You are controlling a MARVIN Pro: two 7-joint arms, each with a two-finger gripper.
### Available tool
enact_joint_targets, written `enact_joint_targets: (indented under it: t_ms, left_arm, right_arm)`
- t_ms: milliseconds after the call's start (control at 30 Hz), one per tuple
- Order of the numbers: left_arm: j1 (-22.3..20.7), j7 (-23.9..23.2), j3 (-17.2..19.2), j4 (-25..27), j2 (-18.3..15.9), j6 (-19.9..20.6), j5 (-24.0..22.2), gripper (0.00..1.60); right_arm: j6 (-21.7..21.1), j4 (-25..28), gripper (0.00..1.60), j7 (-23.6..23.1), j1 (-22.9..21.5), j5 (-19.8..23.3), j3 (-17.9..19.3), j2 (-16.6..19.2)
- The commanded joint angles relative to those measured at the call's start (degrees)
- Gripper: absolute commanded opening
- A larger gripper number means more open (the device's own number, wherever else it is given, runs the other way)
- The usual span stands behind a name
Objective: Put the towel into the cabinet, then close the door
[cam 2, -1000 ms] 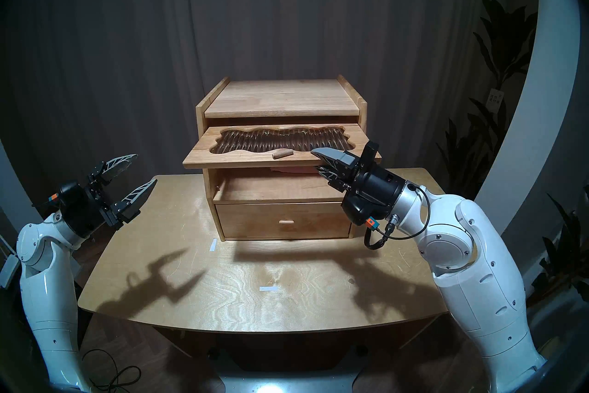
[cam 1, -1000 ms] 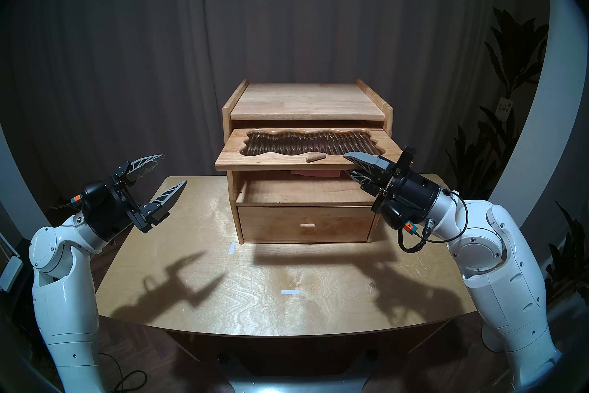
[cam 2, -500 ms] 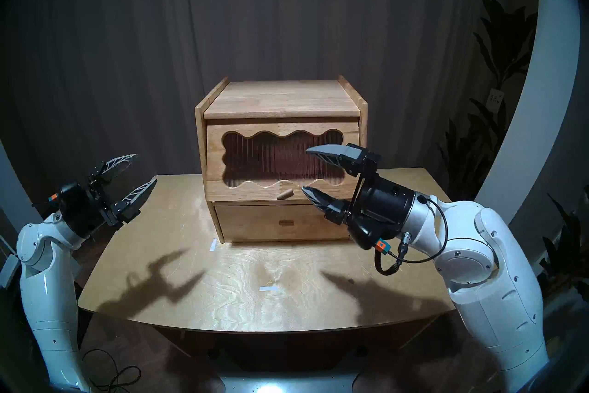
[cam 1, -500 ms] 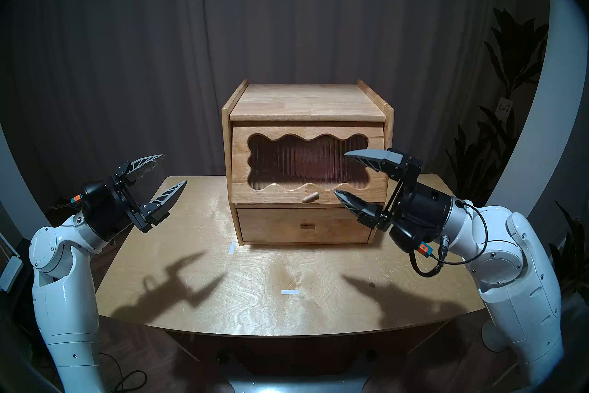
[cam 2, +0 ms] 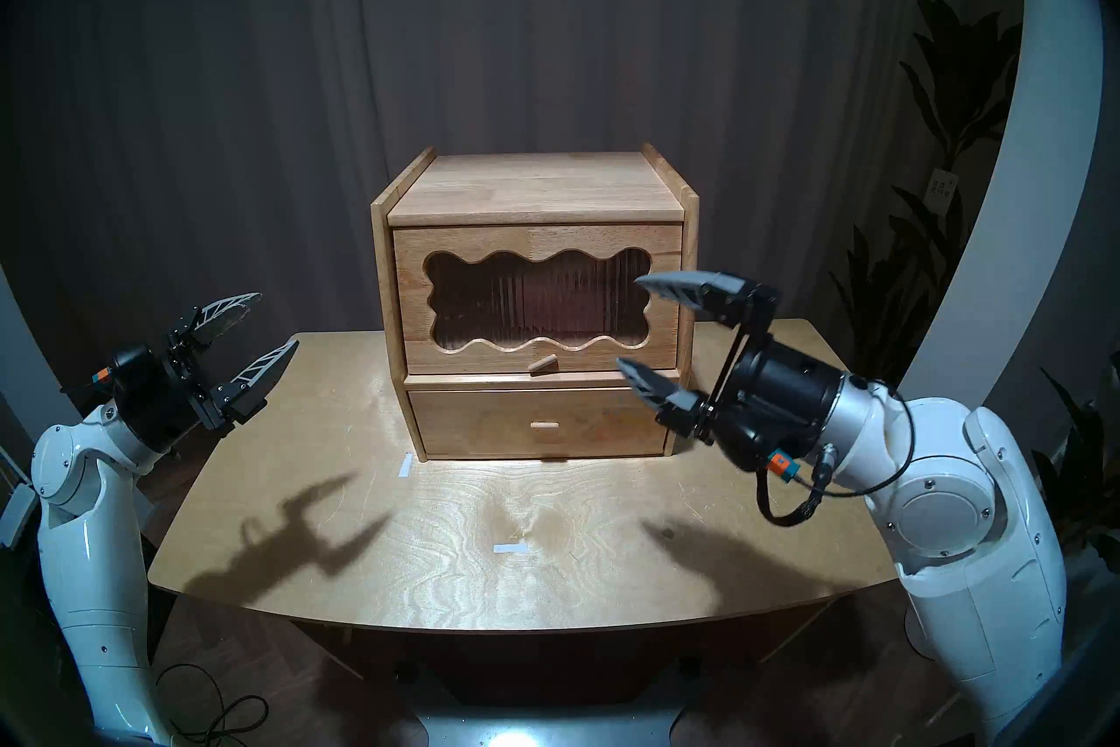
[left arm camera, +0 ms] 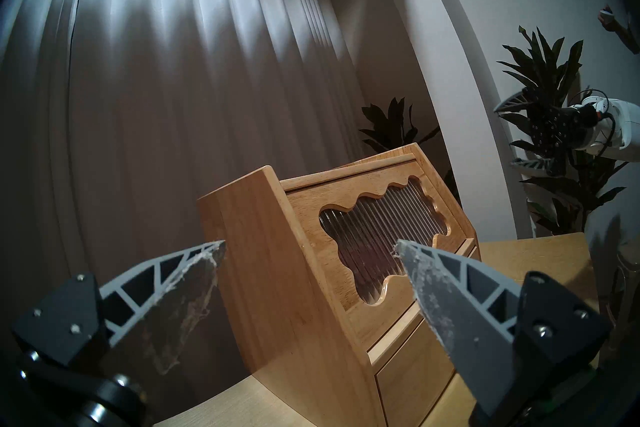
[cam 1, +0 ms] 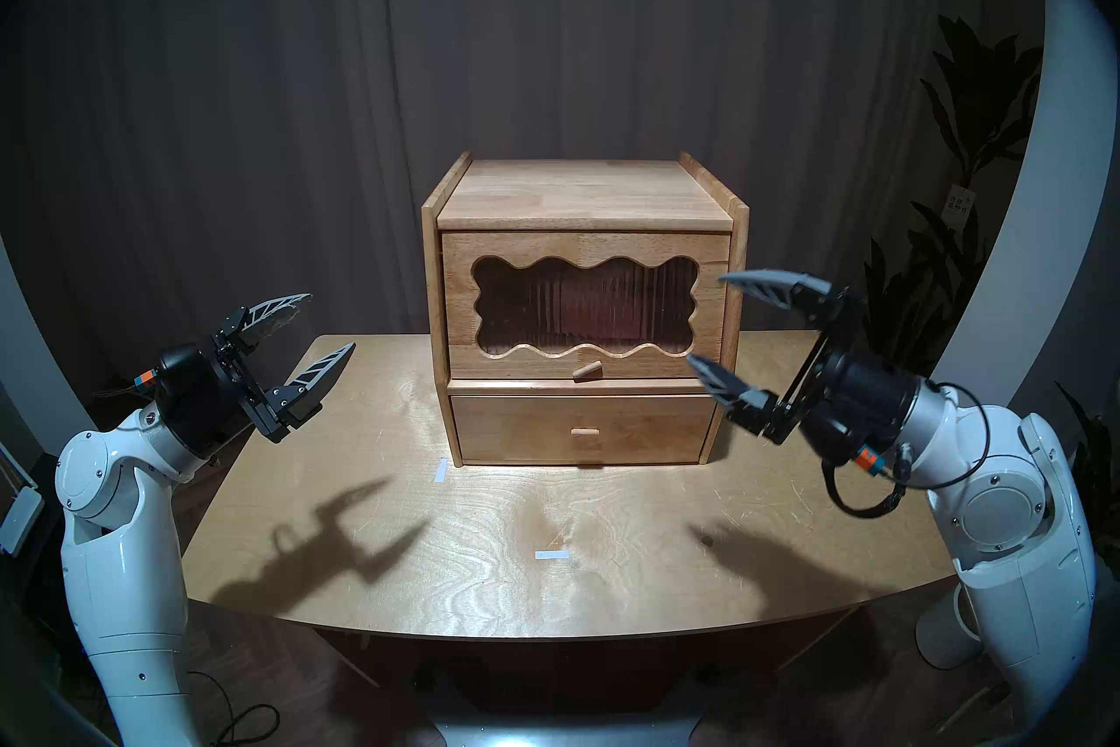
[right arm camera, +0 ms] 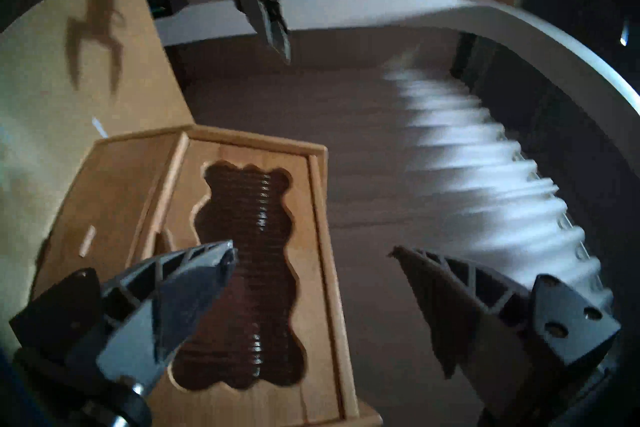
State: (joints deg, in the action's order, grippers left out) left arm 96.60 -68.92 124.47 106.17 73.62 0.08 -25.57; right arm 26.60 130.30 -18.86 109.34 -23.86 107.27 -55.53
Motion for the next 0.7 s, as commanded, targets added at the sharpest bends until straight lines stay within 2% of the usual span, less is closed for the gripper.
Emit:
enact_joint_targets:
  t_ms: [0, 133, 200, 300, 433, 667]
  left_arm:
    - [-0.4, 0.0, -0.1, 0.4, -0.1, 0.0, -0.1, 1.6]
    - [-0.4, 0.0, -0.1, 0.4, -0.1, -0.1, -0.1, 1.6]
    - [-0.4, 0.0, -0.1, 0.4, -0.1, -0.1, -0.1, 1.6]
    - [-0.4, 0.0, -0.1, 0.4, -0.1, -0.1, -0.1, 1.6]
    - [-0.4, 0.0, -0.1, 0.4, -0.1, -0.1, -0.2, 1.6]
    - [-0.4, 0.0, -0.1, 0.4, -0.1, -0.2, -0.2, 1.6]
  right_arm:
    - [-6.0, -3.9, 1.6, 5.5, -3.8, 7.9, 8.2, -5.7]
    - [-9.1, -8.3, 1.6, 7.4, -4.0, 12.7, 10.8, -7.7]
    - [-11.2, -10.6, 1.6, 8.3, -4.5, 16.6, 12.0, -9.1]
    - [-13.3, -13.5, 1.6, 8.9, -5.0, 20.9, 12.4, -10.7]
    - [-17.0, -17.4, 1.6, 9.0, -6.9, 28.7, 11.2, -13.1]
    - [-23.5, -22.1, 1.6, 8.5, -11.5, 40.7, 6.9, -16.7]
